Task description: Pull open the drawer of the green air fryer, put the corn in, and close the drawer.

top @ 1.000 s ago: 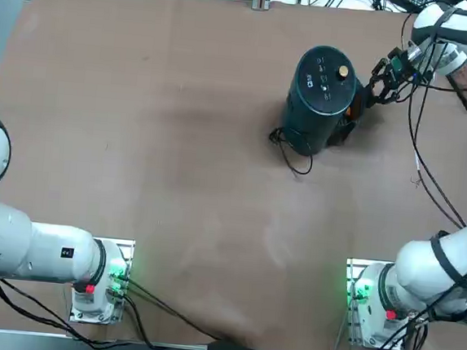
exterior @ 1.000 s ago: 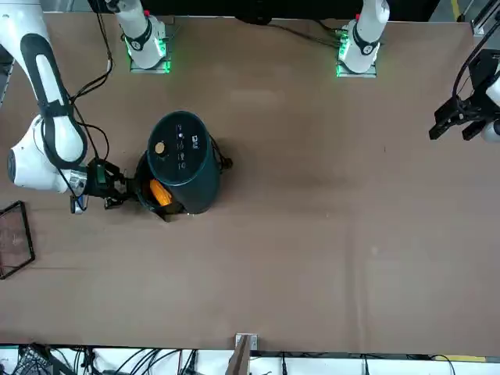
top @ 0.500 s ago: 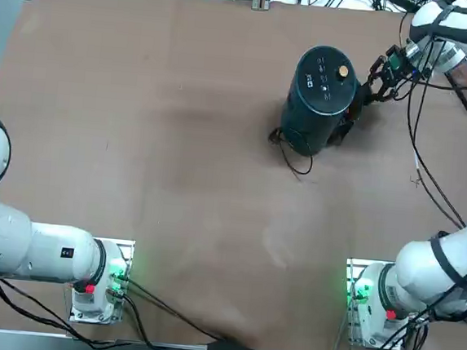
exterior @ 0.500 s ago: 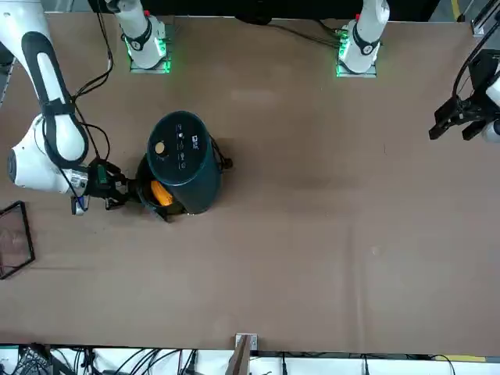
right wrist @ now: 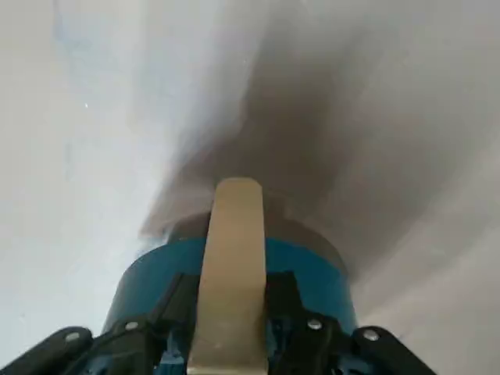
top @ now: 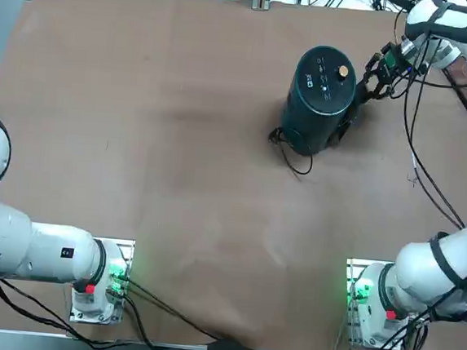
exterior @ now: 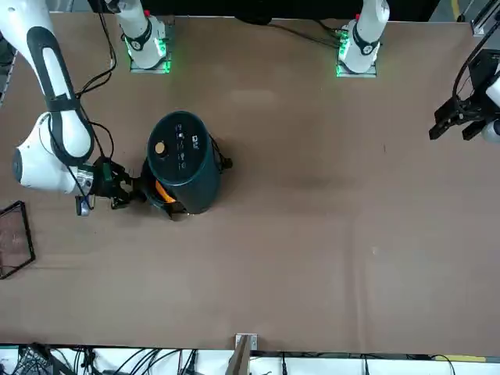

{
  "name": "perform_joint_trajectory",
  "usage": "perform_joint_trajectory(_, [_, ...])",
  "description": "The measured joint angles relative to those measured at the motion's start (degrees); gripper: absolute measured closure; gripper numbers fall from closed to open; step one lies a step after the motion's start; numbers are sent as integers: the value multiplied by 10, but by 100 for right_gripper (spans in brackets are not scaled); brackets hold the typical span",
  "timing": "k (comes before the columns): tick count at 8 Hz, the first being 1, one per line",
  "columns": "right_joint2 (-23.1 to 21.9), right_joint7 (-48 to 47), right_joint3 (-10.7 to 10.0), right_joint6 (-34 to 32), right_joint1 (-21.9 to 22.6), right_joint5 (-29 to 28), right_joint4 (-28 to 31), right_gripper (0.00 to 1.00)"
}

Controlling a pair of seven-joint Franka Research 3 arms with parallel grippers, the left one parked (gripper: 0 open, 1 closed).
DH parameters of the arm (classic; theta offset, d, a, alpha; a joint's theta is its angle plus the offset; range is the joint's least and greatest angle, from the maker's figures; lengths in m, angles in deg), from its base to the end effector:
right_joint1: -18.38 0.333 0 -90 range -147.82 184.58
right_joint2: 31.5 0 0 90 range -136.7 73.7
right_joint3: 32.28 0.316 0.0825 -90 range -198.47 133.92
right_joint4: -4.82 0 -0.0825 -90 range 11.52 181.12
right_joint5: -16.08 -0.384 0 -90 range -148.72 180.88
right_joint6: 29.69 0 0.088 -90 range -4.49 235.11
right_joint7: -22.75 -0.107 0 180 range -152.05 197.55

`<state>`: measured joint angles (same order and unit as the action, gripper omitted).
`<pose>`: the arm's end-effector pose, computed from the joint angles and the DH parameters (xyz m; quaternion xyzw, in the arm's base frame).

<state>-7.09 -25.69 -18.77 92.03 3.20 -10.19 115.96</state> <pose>0.5982 -0.0024 0.2571 -0.8047 0.5364 0.1967 0.1612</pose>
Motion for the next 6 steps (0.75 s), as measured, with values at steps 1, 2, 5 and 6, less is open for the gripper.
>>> perform_joint_trajectory(1, [0, 0, 0, -1, 4, 0, 0, 55])
perform_joint_trajectory(2, [0, 0, 0, -1, 7, 1, 0, 55])
perform_joint_trajectory(5, [1, 0, -1, 1, 9, 1, 1, 55])
perform_joint_trajectory(6, [1, 0, -1, 1, 10, 1, 1, 55])
